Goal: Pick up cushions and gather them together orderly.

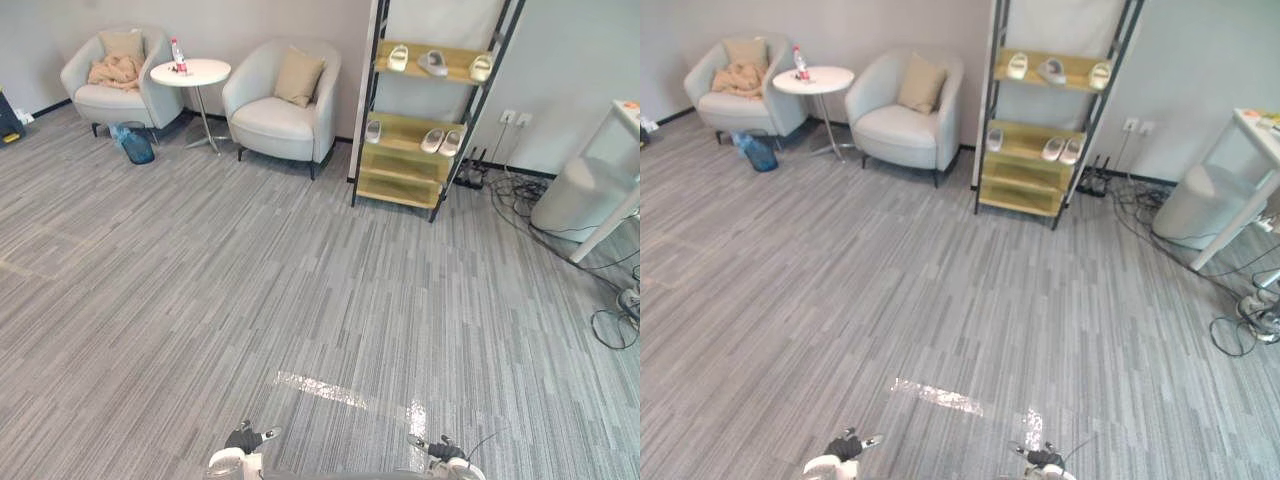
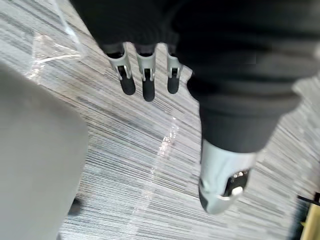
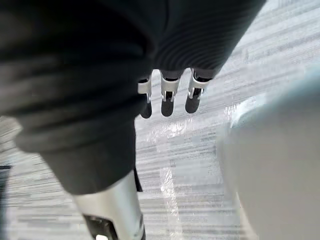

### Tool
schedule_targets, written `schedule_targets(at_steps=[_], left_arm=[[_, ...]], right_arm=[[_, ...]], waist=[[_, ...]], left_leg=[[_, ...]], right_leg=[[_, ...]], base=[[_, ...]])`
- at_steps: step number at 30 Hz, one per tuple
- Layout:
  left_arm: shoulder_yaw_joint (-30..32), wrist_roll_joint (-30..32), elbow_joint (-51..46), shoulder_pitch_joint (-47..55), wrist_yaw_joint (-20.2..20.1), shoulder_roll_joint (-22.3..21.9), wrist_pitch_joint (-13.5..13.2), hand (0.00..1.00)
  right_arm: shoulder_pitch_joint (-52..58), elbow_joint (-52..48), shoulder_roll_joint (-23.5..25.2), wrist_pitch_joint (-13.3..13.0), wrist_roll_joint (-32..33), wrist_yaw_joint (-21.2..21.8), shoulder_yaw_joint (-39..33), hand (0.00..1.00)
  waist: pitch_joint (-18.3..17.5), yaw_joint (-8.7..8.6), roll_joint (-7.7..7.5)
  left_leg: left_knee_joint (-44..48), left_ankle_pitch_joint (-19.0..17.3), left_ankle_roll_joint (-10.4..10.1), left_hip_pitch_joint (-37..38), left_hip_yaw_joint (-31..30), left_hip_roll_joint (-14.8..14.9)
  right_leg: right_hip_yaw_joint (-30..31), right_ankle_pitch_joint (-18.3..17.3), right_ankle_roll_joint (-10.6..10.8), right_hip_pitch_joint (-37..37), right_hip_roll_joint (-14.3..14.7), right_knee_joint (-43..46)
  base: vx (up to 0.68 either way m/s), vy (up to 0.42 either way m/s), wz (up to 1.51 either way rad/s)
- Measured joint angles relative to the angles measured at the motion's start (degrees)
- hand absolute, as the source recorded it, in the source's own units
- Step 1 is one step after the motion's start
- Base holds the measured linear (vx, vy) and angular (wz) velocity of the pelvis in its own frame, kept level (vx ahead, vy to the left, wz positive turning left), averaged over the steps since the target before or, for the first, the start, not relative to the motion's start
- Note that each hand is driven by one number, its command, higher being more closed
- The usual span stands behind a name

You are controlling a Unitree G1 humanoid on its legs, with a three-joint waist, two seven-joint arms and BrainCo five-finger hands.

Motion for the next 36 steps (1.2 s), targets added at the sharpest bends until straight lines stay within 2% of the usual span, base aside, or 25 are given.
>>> schedule_targets(at_steps=[1, 2, 4, 6, 8, 9, 13, 19, 24, 36], left_arm=[[0.2, 0.0, 0.4, -0.1, 0.0, -0.6, 0.0, 0.00], [0.6, 0.0, 0.3, 0.2, 0.0, -1.5, -0.1, 0.00], [0.6, 0.0, 0.3, 0.0, 0.0, -2.0, 0.0, 0.00], [0.6, 0.0, -0.9, 0.1, -0.1, -2.1, 0.0, 0.00], [0.6, 0.0, -1.7, 0.4, -0.1, -2.1, 0.0, 0.00], [0.6, 0.0, -1.9, 0.6, -0.1, -2.1, 0.0, 0.00], [0.5, 0.0, -1.7, 0.1, -0.1, -2.4, 0.0, 0.00], [0.6, 0.0, -1.7, -0.1, -0.1, -1.9, 0.0, 0.00], [0.6, 0.0, -1.6, 0.0, -0.1, -1.8, 0.0, 0.00], [0.5, 0.0, -1.7, -0.1, -0.1, -1.9, 0.0, 0.00]], right_arm=[[0.1, 0.5, -0.6, 0.0, 0.0, -0.1, -0.8, 0.00], [0.2, 0.6, -1.2, 0.0, 0.0, -0.1, -0.7, 0.00], [0.2, 0.6, -1.8, 0.0, 0.0, -0.1, -0.7, 0.00], [0.5, 0.6, -1.8, -0.1, 0.1, -0.1, -0.6, 0.00], [0.8, 0.1, -1.7, -0.1, 0.5, -0.1, -0.3, 0.00], [0.8, -0.1, -1.7, -0.1, 0.5, -0.1, -0.3, 0.00], [1.2, -0.3, -1.9, 0.0, 0.5, -0.4, 0.6, 0.00], [1.2, -0.3, -2.0, -0.1, 0.5, -0.7, 2.6, 0.00], [1.6, -0.4, -2.0, -0.2, 0.5, -0.8, 3.8, 0.00], [2.1, -0.6, -2.0, -0.2, 0.5, -1.1, 3.9, 0.00]], waist=[[-0.3, 0.03, 1.13], [-0.3, 0.07, 2.11], [0.1, 0.03, 2.97], [0.2, 0.23, 2.81], [0.4, 0.45, 2.78], [0.4, 0.47, 2.79], [0.4, 0.63, 2.96], [1.2, 1.25, 2.12], [1.0, 1.17, 2.00], [0.9, 1.13, 1.97]], left_leg=[[0.6, -0.1, -0.2, -0.1, -1.3, 0.8], [1.2, -1.0, -1.3, -0.3, -2.3, 1.6], [5.8, -3.1, -2.7, -1.9, -4.0, 2.5], [14.2, -3.7, -3.8, -5.3, -4.2, 2.9], [20.0, -3.8, -3.7, -8.0, -3.8, 3.3], [19.4, -4.0, -3.4, -8.0, -3.5, 3.4], [7.7, -3.4, -3.0, -4.9, -3.7, 2.7], [5.4, -2.6, -1.6, -2.5, -1.9, 1.3], [3.4, -2.0, -0.6, -1.9, -1.3, 1.1], [1.9, -0.3, -1.0, -0.7, -2.1, 0.8]], right_leg=[[-0.8, -0.1, -0.1, 0.5, 0.5, -0.4], [-1.9, -0.9, -0.5, 1.2, 1.1, -1.0], [-3.9, -2.7, -1.1, 2.5, 1.8, -1.0], [-5.0, -4.1, -1.7, 3.4, 2.1, -0.4], [-6.1, -5.1, -2.2, 5.0, 2.1, -0.1], [-6.2, -5.2, -2.2, 5.0, 2.1, -0.1], [-6.1, -4.8, -1.6, 4.4, 2.3, -0.8], [-1.6, -2.3, -0.4, 6.1, 2.0, -4.2], [-1.2, -0.4, 0.3, 6.8, 1.6, -7.0], [-1.9, 0.3, 0.2, 7.8, 1.7, -7.7]], base=[[0.18, -0.186, 0.37], [0.20, -0.197, 0.31], [0.11, -0.151, 0.39], [0.04, -0.155, 0.37], [0.05, -0.120, 0.26], [0.03, -0.043, 0.17], [0.03, 0.025, 0.13], [0.00, 0.088, -0.18], [-0.04, 0.046, -0.07], [-0.02, -0.006, 0.03]])
